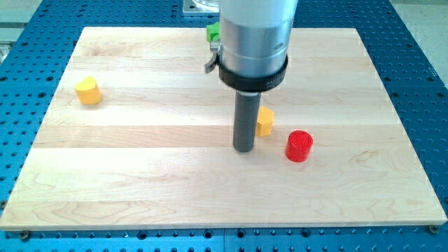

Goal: Move the yellow hexagon to the bottom left of the red star

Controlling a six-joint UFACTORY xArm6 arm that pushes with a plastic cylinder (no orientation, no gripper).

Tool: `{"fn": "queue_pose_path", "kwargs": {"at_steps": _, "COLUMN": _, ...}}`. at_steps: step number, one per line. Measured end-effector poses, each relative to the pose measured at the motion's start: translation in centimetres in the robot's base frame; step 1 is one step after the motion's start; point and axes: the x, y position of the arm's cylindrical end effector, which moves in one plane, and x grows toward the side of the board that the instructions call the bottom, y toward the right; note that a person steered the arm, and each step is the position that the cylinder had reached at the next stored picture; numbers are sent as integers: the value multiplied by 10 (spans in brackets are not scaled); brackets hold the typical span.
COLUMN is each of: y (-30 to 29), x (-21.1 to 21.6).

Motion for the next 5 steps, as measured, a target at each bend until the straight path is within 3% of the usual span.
{"fn": "queue_pose_path", "kwargs": {"at_steps": 1, "y": 18, "x": 20}}
{"fn": "queue_pose_path", "kwargs": {"at_steps": 3, "y": 21, "x": -46}}
{"fn": "queue_pose_path", "kwargs": {"at_steps": 4, "y": 49, "x": -37}}
{"fn": "queue_pose_path", "kwargs": {"at_steps": 5, "y": 49, "x": -65}}
